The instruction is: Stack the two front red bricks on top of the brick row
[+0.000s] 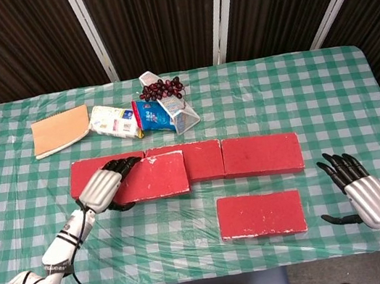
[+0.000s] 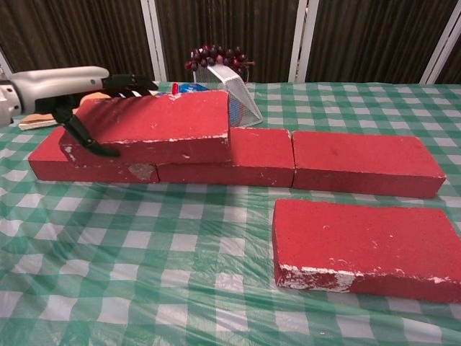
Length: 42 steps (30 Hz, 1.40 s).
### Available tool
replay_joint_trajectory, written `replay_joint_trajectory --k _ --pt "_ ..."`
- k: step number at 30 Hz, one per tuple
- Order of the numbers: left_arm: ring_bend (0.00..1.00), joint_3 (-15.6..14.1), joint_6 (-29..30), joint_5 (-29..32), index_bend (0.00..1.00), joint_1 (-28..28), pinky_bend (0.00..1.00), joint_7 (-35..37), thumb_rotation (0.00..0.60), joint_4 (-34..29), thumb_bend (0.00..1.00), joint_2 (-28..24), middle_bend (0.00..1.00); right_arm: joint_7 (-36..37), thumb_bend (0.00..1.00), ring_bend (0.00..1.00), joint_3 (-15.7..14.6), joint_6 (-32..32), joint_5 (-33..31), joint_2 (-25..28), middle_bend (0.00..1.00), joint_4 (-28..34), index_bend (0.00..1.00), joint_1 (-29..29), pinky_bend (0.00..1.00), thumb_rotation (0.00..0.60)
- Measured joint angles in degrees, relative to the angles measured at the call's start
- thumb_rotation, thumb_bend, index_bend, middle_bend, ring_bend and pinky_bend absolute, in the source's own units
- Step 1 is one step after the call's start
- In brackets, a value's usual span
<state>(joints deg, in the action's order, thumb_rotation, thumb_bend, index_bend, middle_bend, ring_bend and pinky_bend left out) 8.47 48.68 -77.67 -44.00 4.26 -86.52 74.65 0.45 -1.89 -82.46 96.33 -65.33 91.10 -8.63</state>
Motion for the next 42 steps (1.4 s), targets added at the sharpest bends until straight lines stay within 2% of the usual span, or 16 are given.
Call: replay_joint_trajectory --k 8,13,30,35,42 --pt "0.56 2.66 -7.1 4.03 0.05 -5.83 0.64 0.24 0.6 9.12 0.26 3.52 0.6 -0.31 0.15 0.0 0.78 1.13 -1.85 -0.22 0.0 -0.13 0.0 -0.43 0.0 0.523" --pt "0.56 3.35 -9.95 4.69 0.05 -7.76 0.64 2.92 0.6 12.35 0.26 4.59 0.6 -0.24 0.15 0.0 1.19 1.35 -2.7 -0.21 0.0 -0.17 0.0 -0.51 0.0 0.523" --pt "0.52 0.88 -11.07 -1.07 0.05 -9.81 0.59 10.63 0.6 18.08 0.26 7.17 0.57 -0.78 0.15 0.0 1.36 1.93 -3.39 -0.36 0.0 0.06 0.0 -0.67 0.0 0.523" --pt "0.46 0.36 -10.76 -1.69 0.05 -10.07 0.49 11.72 0.6 19.2 0.27 7.7 0.54 -0.97 0.15 0.0 1.48 2.05 -3.69 -0.45 0.0 0.05 0.0 -0.71 0.0 0.523" --pt "0.3 -0.18 -10.57 -2.04 0.05 -10.3 0.3 12.54 0.6 20.44 0.26 8.28 0.42 -1.04 0.15 0.0 1.56 2.01 -3.84 -0.44 0.0 0.11 0.0 -0.69 0.0 0.522"
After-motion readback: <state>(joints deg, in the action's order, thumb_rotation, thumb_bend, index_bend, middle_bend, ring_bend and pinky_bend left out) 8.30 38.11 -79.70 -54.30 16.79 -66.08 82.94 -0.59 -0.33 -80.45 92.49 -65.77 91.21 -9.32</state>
